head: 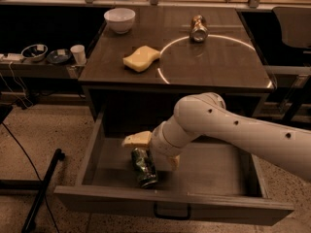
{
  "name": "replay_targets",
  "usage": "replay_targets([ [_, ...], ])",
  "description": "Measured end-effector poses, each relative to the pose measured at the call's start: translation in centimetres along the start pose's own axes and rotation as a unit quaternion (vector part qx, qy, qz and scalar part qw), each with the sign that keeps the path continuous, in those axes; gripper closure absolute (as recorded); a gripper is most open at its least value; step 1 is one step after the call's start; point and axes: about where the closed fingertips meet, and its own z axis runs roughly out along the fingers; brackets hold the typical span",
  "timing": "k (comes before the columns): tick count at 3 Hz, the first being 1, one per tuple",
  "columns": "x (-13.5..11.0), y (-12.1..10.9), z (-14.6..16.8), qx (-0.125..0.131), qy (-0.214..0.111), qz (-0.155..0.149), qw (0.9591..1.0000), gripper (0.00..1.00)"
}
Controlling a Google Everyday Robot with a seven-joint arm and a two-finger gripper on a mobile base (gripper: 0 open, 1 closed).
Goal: Place green can into top drawer
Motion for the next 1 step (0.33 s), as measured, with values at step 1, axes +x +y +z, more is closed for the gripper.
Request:
replay_targets([
  [1,0.00,0.00,0.00,0.000,0.000,0.000,1.0000,0.00],
])
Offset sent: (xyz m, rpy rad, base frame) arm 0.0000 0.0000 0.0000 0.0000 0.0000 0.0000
